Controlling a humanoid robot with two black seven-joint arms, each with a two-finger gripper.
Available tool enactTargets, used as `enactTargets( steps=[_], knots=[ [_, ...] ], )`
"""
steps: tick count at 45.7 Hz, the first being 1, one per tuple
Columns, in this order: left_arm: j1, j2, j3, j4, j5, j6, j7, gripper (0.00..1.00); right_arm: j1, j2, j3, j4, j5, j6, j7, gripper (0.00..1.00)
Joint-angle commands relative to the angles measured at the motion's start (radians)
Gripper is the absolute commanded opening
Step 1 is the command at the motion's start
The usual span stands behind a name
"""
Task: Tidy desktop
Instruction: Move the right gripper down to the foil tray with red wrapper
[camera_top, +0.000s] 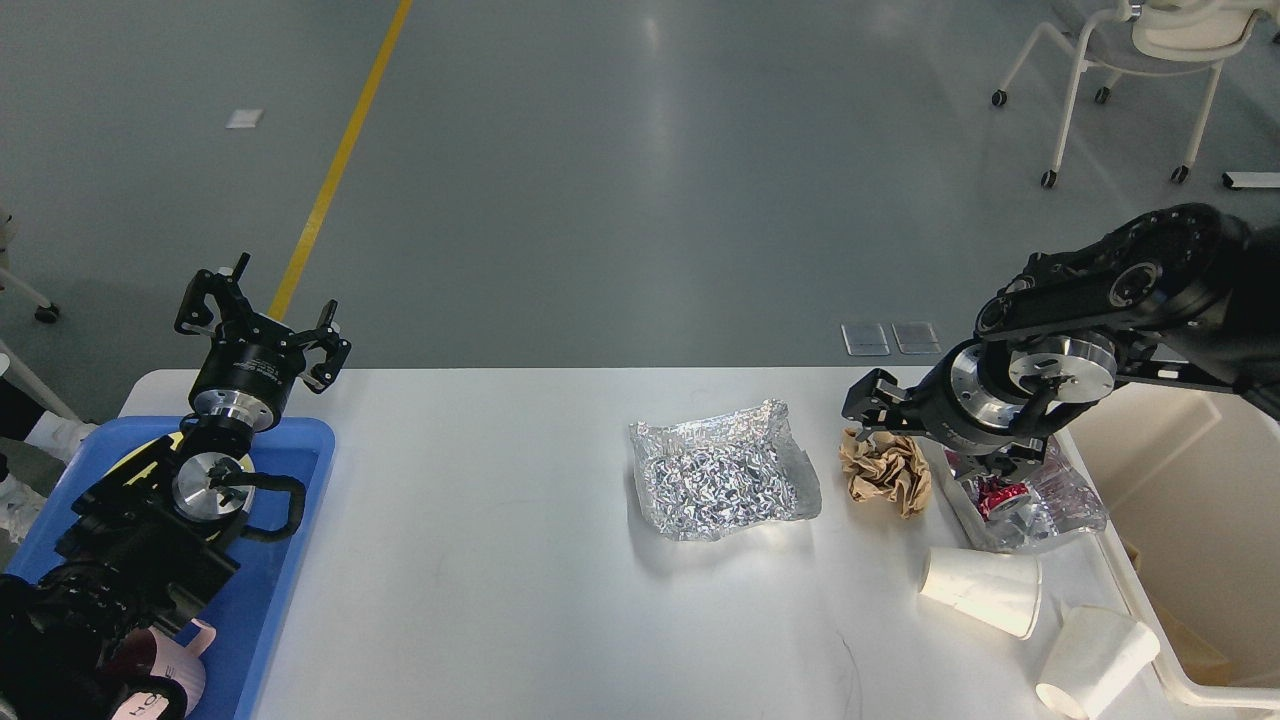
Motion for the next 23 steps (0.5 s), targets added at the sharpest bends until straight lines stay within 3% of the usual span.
enactTargets(
  steps=[1, 9, 15, 23],
  knots=[
    [0.000, 0.000, 0.000, 0.000, -0.001, 0.000, 0.000, 0.99, -0.119, -0.040, -0.016, -0.089, -0.002, -0.037, -0.002, 1.00],
    [0.000, 0.000, 0.000, 0.000, -0.001, 0.000, 0.000, 1.00, -0.291, -0.074, -0.014, -0.211, 0.004, -0.105, -0.002, 1.00],
    [0.000, 0.000, 0.000, 0.000, -0.001, 0.000, 0.000, 1.00, -0.421, -0.075, 0.022, -0.345, 0.010, -0.158, 0.000, 0.93],
    [0.000, 0.000, 0.000, 0.000, 0.001, 0.000, 0.000, 0.99, -0.570, -0.075, 0.191, -0.513, 0.044, -0.175, 0.000, 0.91]
  ],
)
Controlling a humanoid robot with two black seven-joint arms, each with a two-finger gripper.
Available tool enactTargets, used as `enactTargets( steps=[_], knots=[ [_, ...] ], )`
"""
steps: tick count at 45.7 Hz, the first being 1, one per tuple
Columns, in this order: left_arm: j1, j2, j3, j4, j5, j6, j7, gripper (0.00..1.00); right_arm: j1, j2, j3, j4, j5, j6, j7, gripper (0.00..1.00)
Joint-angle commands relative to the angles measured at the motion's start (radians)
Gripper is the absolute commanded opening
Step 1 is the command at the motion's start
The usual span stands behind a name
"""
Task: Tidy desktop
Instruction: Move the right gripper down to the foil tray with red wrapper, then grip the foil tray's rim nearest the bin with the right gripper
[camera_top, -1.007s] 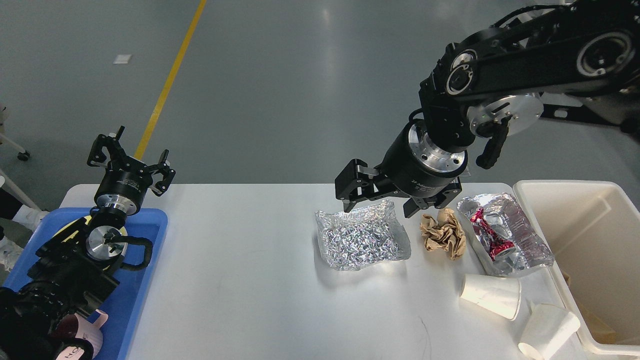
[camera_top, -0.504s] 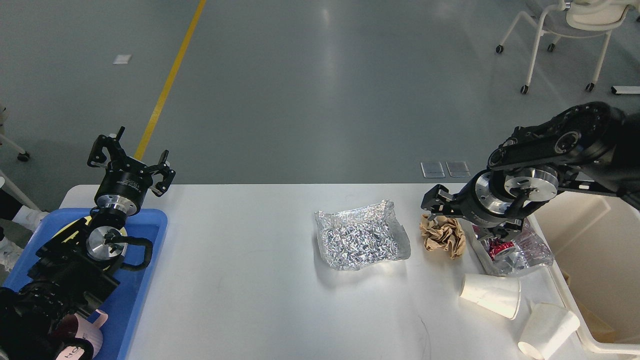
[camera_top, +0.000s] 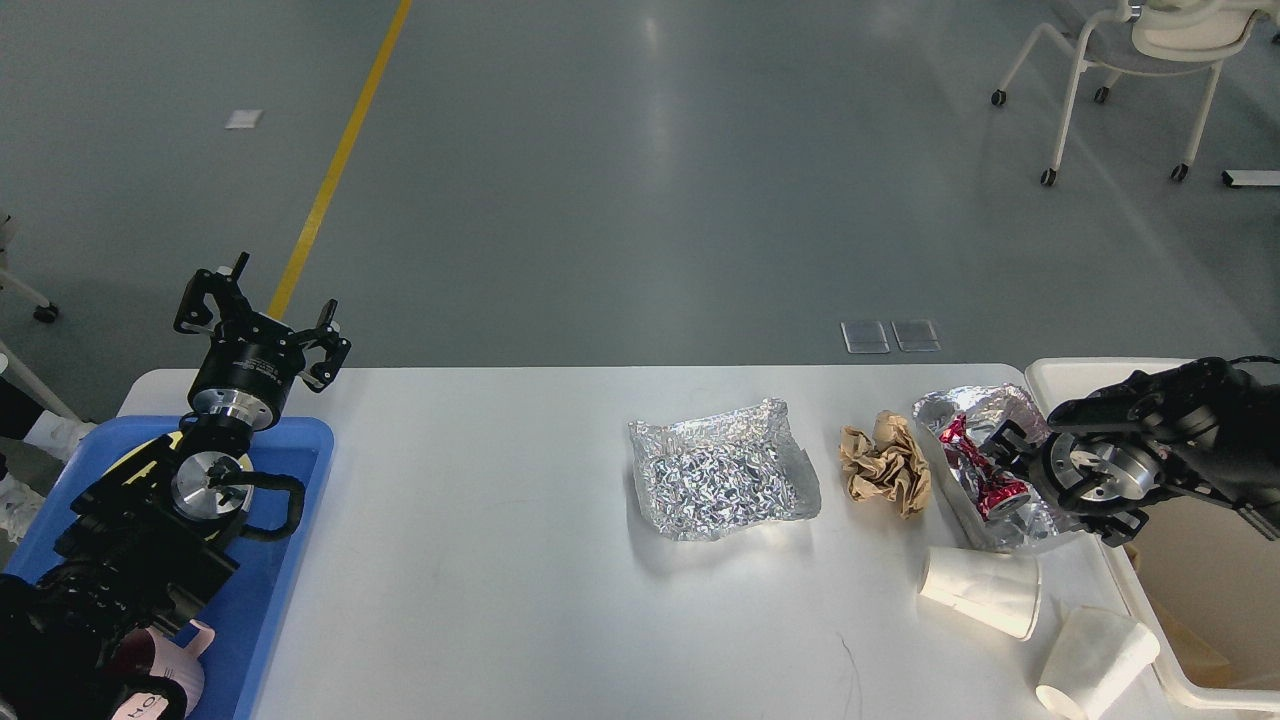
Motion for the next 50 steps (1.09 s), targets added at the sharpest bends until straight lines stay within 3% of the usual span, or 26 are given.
enactTargets(
  steps=[1, 6, 36, 50],
  knots=[
    [0.000, 0.000, 0.002, 0.000, 0.001, 0.000, -0.001, 0.99, -0.106, 0.002, 0.126, -0.116, 0.039, -0.004, 0.000, 0.90],
    [0.000, 0.000, 0.000, 0.000, -0.001, 0.000, 0.000, 1.00, -0.191, 0.009, 0.153, -0.186, 0.052, -0.010, 0.005, 0.68],
    [0.000, 0.000, 0.000, 0.000, -0.001, 0.000, -0.001, 0.99, -0.175, -0.017, 0.192, -0.222, 0.043, -0.001, 0.000, 0.69],
    [0.000, 0.000, 0.002, 0.000, -0.001, 0.000, 0.000, 1.00, -0.123, -0.052, 0.063, -0.199, -0.017, 0.016, -0.001, 0.70]
  ],
)
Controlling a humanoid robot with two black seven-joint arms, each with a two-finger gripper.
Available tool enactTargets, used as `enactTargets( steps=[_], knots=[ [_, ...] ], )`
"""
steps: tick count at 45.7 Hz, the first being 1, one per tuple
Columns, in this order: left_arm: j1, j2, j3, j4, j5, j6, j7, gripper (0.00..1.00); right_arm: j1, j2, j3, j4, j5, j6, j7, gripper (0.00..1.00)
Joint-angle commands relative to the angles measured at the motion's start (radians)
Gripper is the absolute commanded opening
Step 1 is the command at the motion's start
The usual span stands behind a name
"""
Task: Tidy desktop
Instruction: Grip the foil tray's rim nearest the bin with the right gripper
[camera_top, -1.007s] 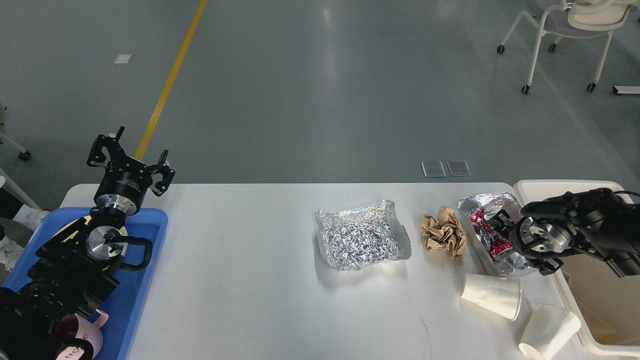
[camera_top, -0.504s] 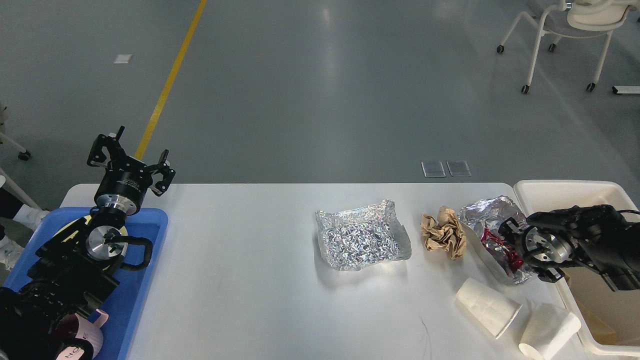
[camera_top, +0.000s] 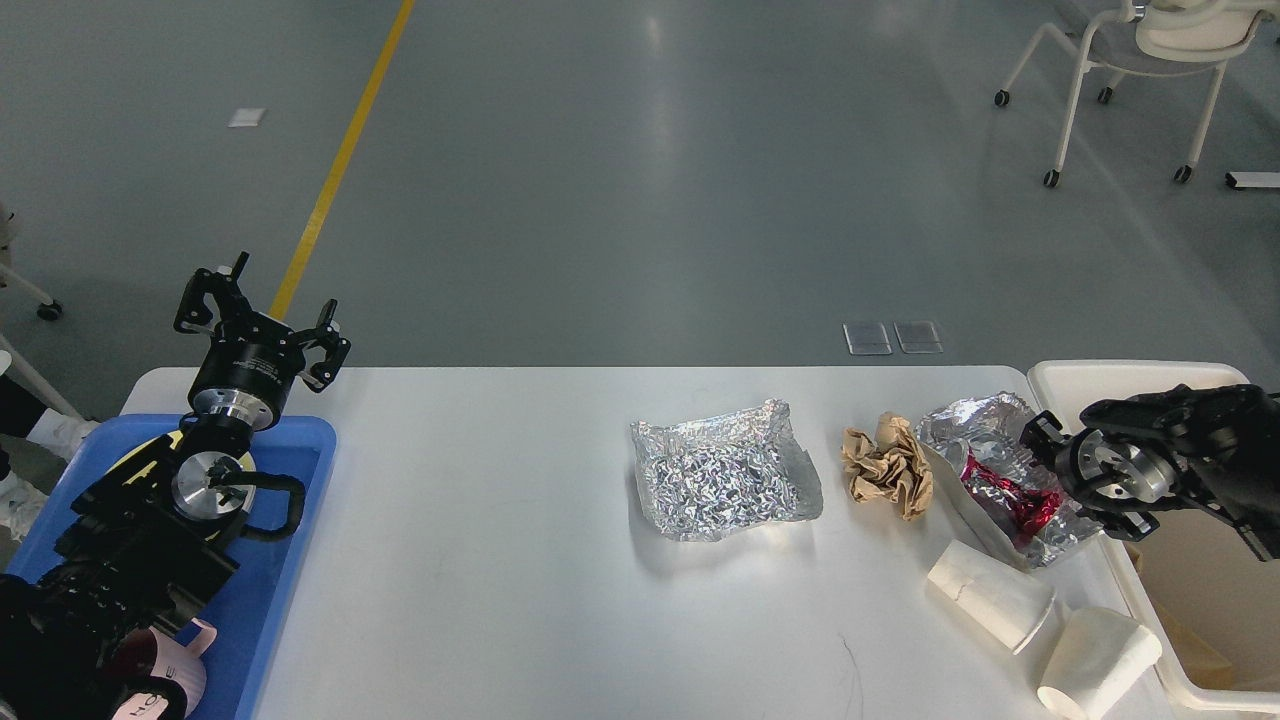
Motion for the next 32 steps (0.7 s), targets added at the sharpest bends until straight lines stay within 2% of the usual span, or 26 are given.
enactTargets(
  steps=[1, 10, 25, 28, 32],
  knots=[
    [0.000, 0.000, 0.001, 0.000, 0.000, 0.000, 0.001, 0.99, 0.026, -0.016, -0.081, 0.028, -0.037, 0.007, 0.000, 0.70],
    [0.000, 0.000, 0.001, 0.000, 0.000, 0.000, 0.001, 1.00, 0.025, -0.025, -0.115, 0.042, -0.051, 0.067, 0.000, 0.73],
    [0.000, 0.000, -0.001, 0.000, 0.000, 0.000, 0.001, 0.99, -0.064, 0.007, -0.087, 0.005, -0.035, 0.039, 0.003, 0.71],
    [0.000, 0.000, 0.001, 0.000, 0.000, 0.000, 0.001, 0.99, -0.084, 0.018, -0.087, -0.021, -0.035, 0.033, 0.003, 0.65],
    [0.000, 0.000, 0.001, 0.000, 0.000, 0.000, 0.001, 0.99, -0.104, 0.030, -0.087, -0.038, -0.037, 0.032, 0.001, 0.47]
  ],
)
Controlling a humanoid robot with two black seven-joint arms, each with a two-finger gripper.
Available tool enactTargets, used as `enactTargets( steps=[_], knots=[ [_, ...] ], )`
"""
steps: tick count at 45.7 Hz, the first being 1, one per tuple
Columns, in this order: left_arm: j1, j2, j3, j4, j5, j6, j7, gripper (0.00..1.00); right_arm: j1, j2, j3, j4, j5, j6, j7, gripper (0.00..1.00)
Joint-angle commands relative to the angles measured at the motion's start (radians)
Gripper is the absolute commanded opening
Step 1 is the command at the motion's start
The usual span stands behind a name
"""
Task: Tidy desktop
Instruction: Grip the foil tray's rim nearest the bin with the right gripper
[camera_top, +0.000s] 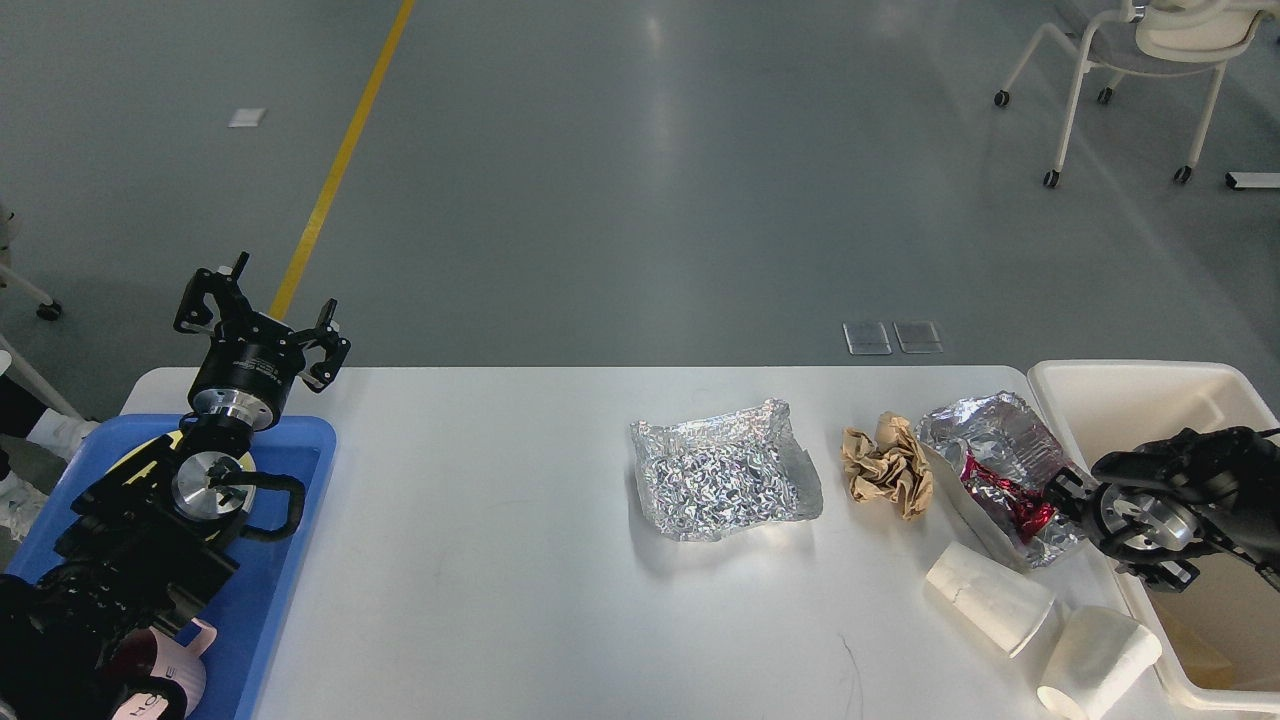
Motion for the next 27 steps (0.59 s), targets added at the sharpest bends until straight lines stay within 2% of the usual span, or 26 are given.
enactTargets(
  steps=[1, 2, 3, 4, 5, 27],
  knots=[
    [0.000, 0.000, 0.001, 0.000, 0.000, 0.000, 0.000, 1.00, -0.029, 0.015, 0.000, -0.026, -0.002, -0.004, -0.001, 0.41],
    [0.000, 0.000, 0.001, 0.000, 0.000, 0.000, 0.000, 1.00, -0.029, 0.015, 0.000, -0.027, 0.000, -0.004, -0.001, 0.26],
    [0.000, 0.000, 0.000, 0.000, 0.000, 0.000, 0.000, 1.00, -0.029, 0.015, 0.002, -0.027, 0.000, -0.004, -0.001, 0.15],
    [0.000, 0.000, 0.001, 0.000, 0.000, 0.000, 0.000, 1.00, -0.029, 0.015, 0.002, -0.027, 0.001, -0.004, -0.003, 0.05],
    [0.000, 0.000, 0.000, 0.000, 0.001, 0.000, 0.000, 0.99, -0.029, 0.015, 0.002, -0.026, 0.001, -0.004, -0.003, 0.00],
    [0.000, 0.000, 0.000, 0.000, 0.000, 0.000, 0.000, 0.99, -0.028, 0.021, 0.013, -0.024, 0.059, -0.004, -0.001, 0.00]
  ],
)
